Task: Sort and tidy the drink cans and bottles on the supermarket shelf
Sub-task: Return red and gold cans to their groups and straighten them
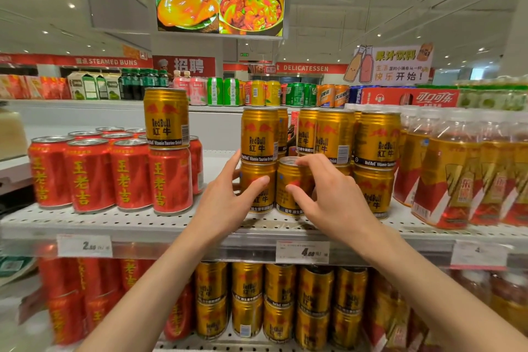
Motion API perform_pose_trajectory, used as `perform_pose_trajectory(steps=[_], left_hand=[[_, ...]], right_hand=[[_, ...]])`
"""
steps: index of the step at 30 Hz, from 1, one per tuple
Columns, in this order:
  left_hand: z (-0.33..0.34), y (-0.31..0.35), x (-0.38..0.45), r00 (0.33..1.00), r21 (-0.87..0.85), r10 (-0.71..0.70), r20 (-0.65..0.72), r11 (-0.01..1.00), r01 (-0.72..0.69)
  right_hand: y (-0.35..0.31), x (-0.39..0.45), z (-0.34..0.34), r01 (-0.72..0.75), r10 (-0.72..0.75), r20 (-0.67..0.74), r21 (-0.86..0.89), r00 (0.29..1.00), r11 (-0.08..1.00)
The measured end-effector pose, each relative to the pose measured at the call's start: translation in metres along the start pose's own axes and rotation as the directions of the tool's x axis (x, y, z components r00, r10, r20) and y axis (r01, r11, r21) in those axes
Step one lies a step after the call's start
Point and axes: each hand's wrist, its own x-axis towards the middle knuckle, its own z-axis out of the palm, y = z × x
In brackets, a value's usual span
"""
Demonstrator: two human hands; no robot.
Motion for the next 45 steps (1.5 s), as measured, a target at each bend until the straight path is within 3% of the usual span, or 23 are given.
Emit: perform_pose_trajectory(steps=[13, 19, 23, 28, 32, 34, 37, 41, 45], left_hand=[[0.001, 0.004, -0.004, 1.000, 0.046, 0.008, -0.024, 0.999, -0.007], [0.004, 0.001, -0.014, 0.969, 0.206, 0.114, -0.218, 0.976, -0.069], [0.005, -0.001, -0.034, 0.942, 0.151, 0.099, -0.321, 0.987, -0.052], [0.012, 0.008, -0.080, 0.928, 0.090, 0.133, -0.348, 0.990, -0.108], [0.016, 0.004, -0.115, 0.950, 0.118, 0.129, -0.283, 0.988, -0.099], [0.011, -0.004, -0.128, 0.978, 0.111, 0.070, -0.196, 0.993, -0.049], [-0.002, -0.021, -0.145, 0.999, 0.110, -0.028, -0.041, 0.993, 0.033], [-0.018, -0.052, -0.163, 0.993, 0.097, -0.108, 0.043, 0.990, 0.104], [-0.043, -0.086, -0.172, 0.981, 0.033, -0.144, 0.127, 0.989, 0.141]], right_hand=[[-0.003, -0.004, 0.004, -0.022, 0.023, -0.047, 0.011, 0.999, 1.000], [0.002, -0.020, -0.001, -0.029, 0.028, 0.004, 0.180, 1.000, 0.983], [0.004, -0.045, -0.005, -0.049, 0.058, -0.016, 0.329, 0.998, 0.943], [-0.003, -0.085, -0.008, -0.078, 0.111, -0.045, 0.460, 0.993, 0.884], [-0.011, -0.114, -0.007, -0.020, 0.080, -0.123, 0.433, 0.989, 0.901], [-0.017, -0.129, -0.005, -0.050, 0.093, -0.076, 0.441, 0.993, 0.896], [-0.025, -0.151, 0.003, -0.197, 0.147, 0.147, 0.426, 0.978, 0.883], [-0.035, -0.173, 0.018, -0.353, 0.233, 0.441, 0.212, 0.867, 0.911], [-0.065, -0.181, 0.032, -0.432, 0.341, 0.466, 0.099, 0.816, 0.896]])
